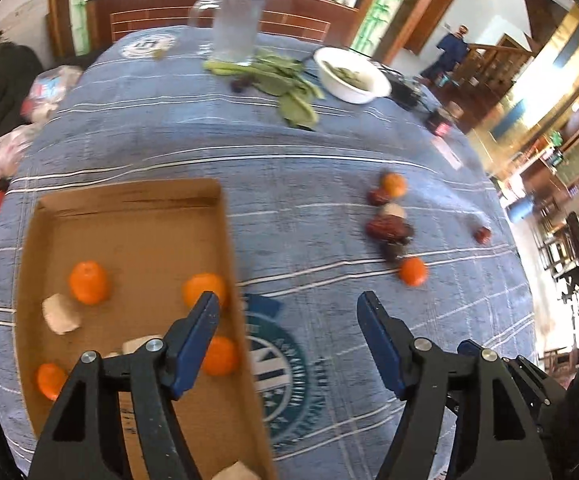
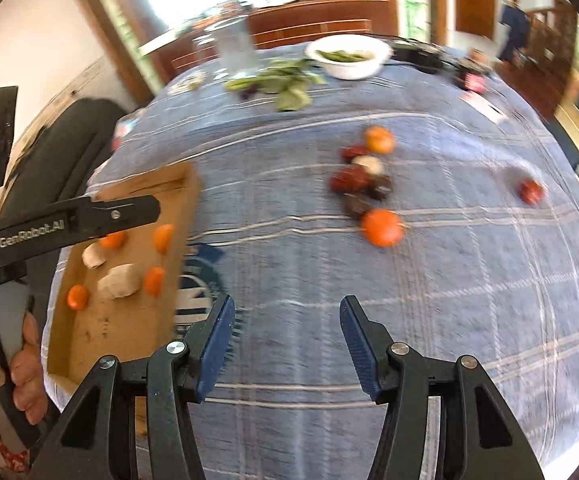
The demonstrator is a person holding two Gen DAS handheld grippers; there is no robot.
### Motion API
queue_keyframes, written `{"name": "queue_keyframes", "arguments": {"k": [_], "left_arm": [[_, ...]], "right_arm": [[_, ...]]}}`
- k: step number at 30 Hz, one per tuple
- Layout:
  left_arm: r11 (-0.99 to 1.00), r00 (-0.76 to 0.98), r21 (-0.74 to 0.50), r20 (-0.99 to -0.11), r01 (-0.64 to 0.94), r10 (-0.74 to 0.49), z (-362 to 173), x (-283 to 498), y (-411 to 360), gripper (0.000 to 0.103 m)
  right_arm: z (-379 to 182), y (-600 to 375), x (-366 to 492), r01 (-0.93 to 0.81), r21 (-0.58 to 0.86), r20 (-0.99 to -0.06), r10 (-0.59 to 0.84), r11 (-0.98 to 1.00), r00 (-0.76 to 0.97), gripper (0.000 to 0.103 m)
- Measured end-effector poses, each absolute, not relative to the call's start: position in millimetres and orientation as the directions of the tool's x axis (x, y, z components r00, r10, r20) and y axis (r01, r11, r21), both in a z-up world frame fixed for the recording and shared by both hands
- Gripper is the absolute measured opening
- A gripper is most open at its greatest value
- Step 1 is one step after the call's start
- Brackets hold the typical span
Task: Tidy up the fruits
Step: 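Move both tools back over the remaining fruit on the table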
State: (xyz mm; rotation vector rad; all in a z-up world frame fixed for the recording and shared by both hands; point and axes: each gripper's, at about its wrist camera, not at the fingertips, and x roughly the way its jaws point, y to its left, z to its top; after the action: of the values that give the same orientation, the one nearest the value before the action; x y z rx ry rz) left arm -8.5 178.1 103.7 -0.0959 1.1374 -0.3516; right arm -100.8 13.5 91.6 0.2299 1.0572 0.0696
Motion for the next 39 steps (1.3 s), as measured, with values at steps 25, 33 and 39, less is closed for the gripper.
{"name": "queue_keyframes", "arguments": {"k": [25, 33, 39], "left_arm": [[0.977, 0.419, -0.154, -0.885, 0.146, -0.202, 109, -22, 159, 0.079], [0.983, 0.470, -0.167, -0.864, 0.074, -0.182, 118, -28, 160, 0.079], [0.991, 0.459, -0.130, -0.879, 0.029, -0.129, 108, -38, 159, 0.079]], "right_arm": [[93, -21, -99, 0.020, 0.232, -0.854, 0.194, 0.972, 0.483, 0.065], [88, -37, -84, -0.050, 0.215, -0.868, 0.214, 0.975, 0.447, 0.067], [76, -107, -76, 0.023, 0.233, -0.857, 0.194, 0.972, 0.477, 0.066]]}}
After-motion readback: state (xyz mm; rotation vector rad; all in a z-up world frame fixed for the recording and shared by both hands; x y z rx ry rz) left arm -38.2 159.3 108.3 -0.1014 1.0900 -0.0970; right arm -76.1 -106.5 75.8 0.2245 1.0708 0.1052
